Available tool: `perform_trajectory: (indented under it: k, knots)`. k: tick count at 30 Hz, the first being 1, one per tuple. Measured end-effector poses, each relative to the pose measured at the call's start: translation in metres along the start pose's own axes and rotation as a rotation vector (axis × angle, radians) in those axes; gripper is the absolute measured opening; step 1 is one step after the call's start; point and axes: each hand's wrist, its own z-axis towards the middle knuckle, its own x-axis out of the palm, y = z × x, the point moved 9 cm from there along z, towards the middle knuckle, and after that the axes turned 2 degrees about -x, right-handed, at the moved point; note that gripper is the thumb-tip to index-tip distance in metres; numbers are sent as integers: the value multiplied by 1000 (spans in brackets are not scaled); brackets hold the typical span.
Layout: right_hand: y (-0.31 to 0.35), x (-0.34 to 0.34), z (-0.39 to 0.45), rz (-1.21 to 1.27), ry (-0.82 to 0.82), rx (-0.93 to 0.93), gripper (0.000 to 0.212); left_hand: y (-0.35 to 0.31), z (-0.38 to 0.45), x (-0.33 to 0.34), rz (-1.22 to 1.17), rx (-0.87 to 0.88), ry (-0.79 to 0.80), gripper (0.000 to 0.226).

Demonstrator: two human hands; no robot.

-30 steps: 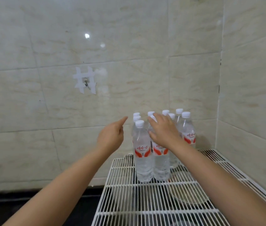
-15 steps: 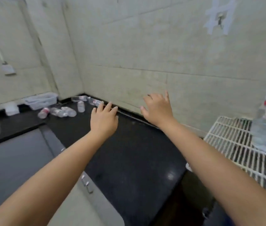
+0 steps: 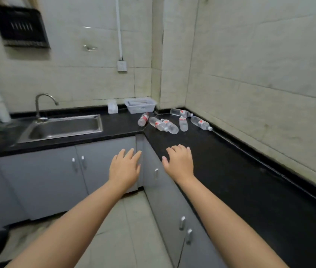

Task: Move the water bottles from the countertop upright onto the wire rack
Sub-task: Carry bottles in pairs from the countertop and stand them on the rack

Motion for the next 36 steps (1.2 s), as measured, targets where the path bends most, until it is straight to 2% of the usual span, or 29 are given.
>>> perform_trajectory:
  k: [5, 10, 18, 26, 30, 36]
  knots:
    - [36, 84, 46, -58, 148, 6, 33, 77, 41, 38, -1, -40, 86, 45]
    - [33, 151, 99, -84, 230, 41, 35, 125, 98, 77, -19, -57, 154, 45]
    - [-10, 229, 251, -107, 172, 110, 29, 175, 267, 104, -17, -72, 104, 46]
    - [-52, 307, 381, -101, 213, 171, 30, 199, 427, 134, -17, -33, 116, 48]
    - [-99, 345, 422, -106, 247, 280, 33, 202, 500, 176, -36, -5, 181, 50]
    - [-165, 404, 489, -146, 285, 448, 36, 180, 628, 239, -101, 131, 255, 50]
